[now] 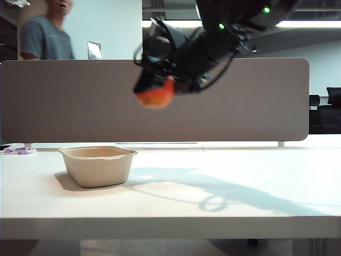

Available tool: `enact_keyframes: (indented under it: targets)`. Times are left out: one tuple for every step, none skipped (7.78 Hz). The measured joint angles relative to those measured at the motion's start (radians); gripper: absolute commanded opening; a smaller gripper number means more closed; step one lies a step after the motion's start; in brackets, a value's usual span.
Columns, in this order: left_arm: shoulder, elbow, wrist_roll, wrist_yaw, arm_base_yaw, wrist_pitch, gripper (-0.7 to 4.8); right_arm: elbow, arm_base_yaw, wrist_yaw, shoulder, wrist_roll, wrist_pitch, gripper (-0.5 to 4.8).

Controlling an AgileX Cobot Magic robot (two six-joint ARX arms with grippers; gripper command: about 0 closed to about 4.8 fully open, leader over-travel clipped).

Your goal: Pick up the orange and place it into the paper lunchbox.

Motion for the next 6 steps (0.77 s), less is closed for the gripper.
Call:
enact_keyframes:
  targets:
    - [0.000,0.003,0.000,0.000,0.000,0.000,-0.05,0.010,0.011,0.000,0.000,0.000,0.003,2.92]
    - [0.001,0.008,0.000,0.000,0.000,-0.001,-0.05,0.019,0.024,0.000,0.000,0.000,0.008,2.92]
    - [0.000,0.013,0.000,0.000,0.000,0.014,-0.05,0.026,0.071,0.003,0.023,0.000,0.051,2.92]
    - [0.001,0.012,0.000,0.000,0.000,0.034,-0.05,0.027,0.101,0.003,0.086,0.000,0.074,2.92]
    - [0.001,0.012,0.000,0.000,0.000,0.035,-0.05,0.027,0.109,0.005,0.103,0.000,0.082,2.92]
    - [0.001,0.012,0.000,0.000,0.000,0.034,-0.05,0.037,0.131,0.016,0.169,0.001,0.143,2.92]
